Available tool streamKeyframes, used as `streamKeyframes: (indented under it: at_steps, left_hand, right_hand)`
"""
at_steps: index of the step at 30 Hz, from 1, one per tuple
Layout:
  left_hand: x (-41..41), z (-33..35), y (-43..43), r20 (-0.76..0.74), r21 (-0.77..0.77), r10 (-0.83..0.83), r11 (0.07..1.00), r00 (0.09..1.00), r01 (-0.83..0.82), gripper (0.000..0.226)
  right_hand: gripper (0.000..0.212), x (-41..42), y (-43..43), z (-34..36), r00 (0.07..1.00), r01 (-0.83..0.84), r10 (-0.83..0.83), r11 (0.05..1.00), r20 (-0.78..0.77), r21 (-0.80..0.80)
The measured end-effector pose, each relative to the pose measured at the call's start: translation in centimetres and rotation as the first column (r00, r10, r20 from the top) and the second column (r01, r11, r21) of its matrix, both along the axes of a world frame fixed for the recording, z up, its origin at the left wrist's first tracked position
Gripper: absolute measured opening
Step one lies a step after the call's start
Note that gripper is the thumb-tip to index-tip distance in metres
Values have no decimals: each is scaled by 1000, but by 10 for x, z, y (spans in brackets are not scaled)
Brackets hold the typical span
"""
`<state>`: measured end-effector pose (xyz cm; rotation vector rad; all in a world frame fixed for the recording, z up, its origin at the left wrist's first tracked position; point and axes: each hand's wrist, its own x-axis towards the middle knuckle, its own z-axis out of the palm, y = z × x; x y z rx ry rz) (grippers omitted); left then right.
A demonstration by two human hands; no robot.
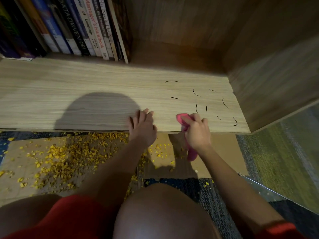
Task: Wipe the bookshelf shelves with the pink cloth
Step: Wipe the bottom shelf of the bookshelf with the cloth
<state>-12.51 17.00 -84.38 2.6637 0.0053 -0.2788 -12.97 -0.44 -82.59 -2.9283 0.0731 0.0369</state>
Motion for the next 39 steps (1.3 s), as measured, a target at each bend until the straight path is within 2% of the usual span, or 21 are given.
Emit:
streamKeyframes:
  at_steps: [2, 6, 7, 10, 12, 13, 16, 18, 21, 23, 26, 28, 33, 35, 37, 39]
  left_hand:
    - [-4, 1, -9, 53, 32, -71, 997, 996, 70, 55]
    - [-7, 7, -34, 83, -19, -190, 981, 978, 192, 51]
    - [-5, 9, -39, 92, -16, -226, 973, 970, 228, 51]
    - [3, 8, -49, 94, 1, -314, 949, 945, 316, 50]
    - [7, 1, -54, 52, -2, -358, 934, 932, 358, 50]
    - [6, -2, -56, 42, 0, -366, 931, 930, 366, 50]
    - [5, -6, -60, 81, 19, -326, 945, 942, 325, 49]
    - [5, -6, -60, 105, 34, -325, 946, 940, 323, 48]
    - [6, -6, -59, 100, 26, -334, 942, 937, 333, 47]
    - [7, -6, -59, 101, 36, -331, 944, 938, 329, 47]
    - [6, -4, -63, 83, 36, -326, 945, 942, 324, 47]
    - [7, -3, -63, 78, 29, -323, 946, 943, 321, 47]
    - [9, -1, -61, 64, 18, -333, 943, 941, 333, 47]
    - [9, 1, -62, 64, 25, -343, 939, 937, 342, 48]
    - [11, 2, -63, 43, 20, -346, 938, 937, 345, 48]
    - [15, 5, -60, 8, 12, -373, 928, 928, 373, 49]
  right_hand:
    - [41, -1, -2, 1, 996, 89, -89, 996, 13, -3]
    - [46, -25, -11, -1, 995, -98, 96, 992, -33, -78]
    - [47, -26, -26, 1, 997, -72, 69, 994, -34, -83]
    - [48, -13, -65, 2, 987, 161, -162, 986, -7, -42]
    - [48, -7, -58, 0, 968, 251, -251, 968, 2, -11]
    - [46, -9, -47, -2, 972, 234, -234, 972, 8, -14]
    - [46, -26, -31, -10, 999, 34, -34, 999, 18, -11]
    - [50, -23, -48, -7, 1000, -1, 2, 1000, 18, -29]
    - [50, -1, -78, -6, 973, 228, -228, 974, 20, -12]
    - [48, 1, -63, -8, 957, 288, -287, 957, 51, -20]
    - [46, -23, -36, -13, 994, 102, -102, 995, 38, -19]
    - [51, -32, -47, -8, 1000, 12, -12, 1000, 1, -12]
    - [53, -1, -87, -3, 963, 270, -270, 962, 9, -46]
    - [52, -5, -63, -4, 976, 214, -216, 973, -12, -85]
    - [50, -22, -46, -8, 997, 72, -73, 993, -11, -92]
    - [50, -25, -57, -7, 1000, -4, 4, 995, -6, -97]
